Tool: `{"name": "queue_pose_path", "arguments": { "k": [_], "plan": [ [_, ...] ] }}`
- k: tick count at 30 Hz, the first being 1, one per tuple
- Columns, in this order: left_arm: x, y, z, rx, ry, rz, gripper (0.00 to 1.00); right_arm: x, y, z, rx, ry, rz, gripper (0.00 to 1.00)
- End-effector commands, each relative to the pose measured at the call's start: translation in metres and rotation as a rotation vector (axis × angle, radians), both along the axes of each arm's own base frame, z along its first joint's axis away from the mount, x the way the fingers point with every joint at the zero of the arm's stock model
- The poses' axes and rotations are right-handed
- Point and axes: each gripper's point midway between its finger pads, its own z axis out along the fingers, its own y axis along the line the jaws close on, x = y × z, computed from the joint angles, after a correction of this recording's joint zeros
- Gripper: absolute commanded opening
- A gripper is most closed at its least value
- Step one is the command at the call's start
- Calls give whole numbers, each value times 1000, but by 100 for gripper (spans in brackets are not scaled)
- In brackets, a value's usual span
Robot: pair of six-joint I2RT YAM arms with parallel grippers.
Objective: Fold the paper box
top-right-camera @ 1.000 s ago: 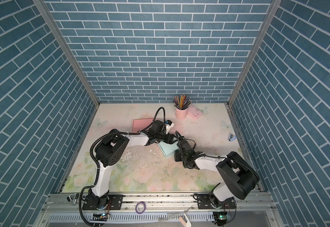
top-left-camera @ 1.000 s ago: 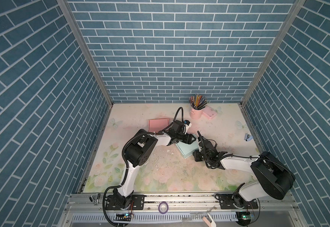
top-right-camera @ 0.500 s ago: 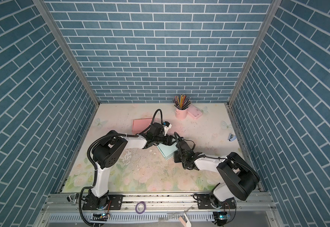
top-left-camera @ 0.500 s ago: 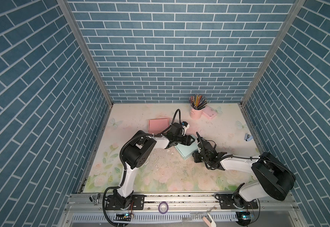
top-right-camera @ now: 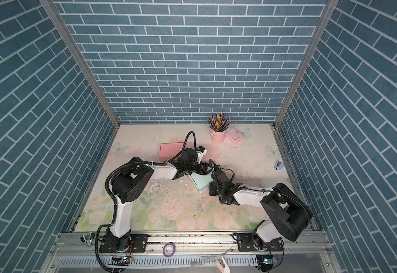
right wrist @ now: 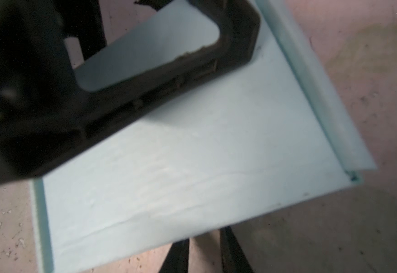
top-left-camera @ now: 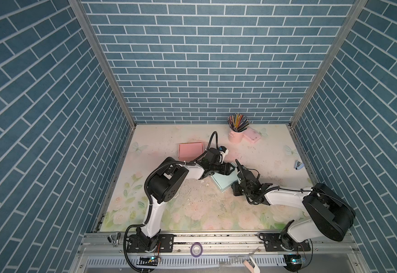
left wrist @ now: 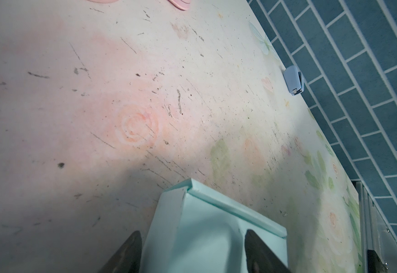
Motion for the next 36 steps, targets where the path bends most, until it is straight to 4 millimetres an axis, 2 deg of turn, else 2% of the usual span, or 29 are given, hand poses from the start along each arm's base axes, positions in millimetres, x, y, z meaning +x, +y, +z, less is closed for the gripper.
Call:
{"name": "queue_pose_path", "arguments": {
  "k": [1, 5, 10, 17, 22, 26, 29, 36],
  "plan": [
    [-63, -27, -5, -7, 148, -161, 69, 12, 26, 26, 129, -72, 5, 25],
    [-48, -10, -5, -4, 147, -124, 71, 6, 21, 23, 137, -70, 2, 27],
    [-40, 7, -4, 13, 138, -100, 72, -5, 6, 24, 148, -89, -16, 31],
    [-35, 14, -1, 42, 120, -93, 74, -20, -21, 20, 99, -87, -52, 32],
    [-29, 19, -6, 69, 122, -73, 74, -20, -46, 22, 77, -86, -128, 31],
    [-28, 20, -8, 79, 117, -68, 74, -16, -63, 30, 132, -77, -188, 27],
    [-28, 20, -8, 83, 117, -71, 74, -11, -72, 33, 103, -72, -202, 22],
    [-28, 19, -8, 83, 116, -76, 74, -3, -66, 26, 105, -56, -190, 14]
  ]
}}
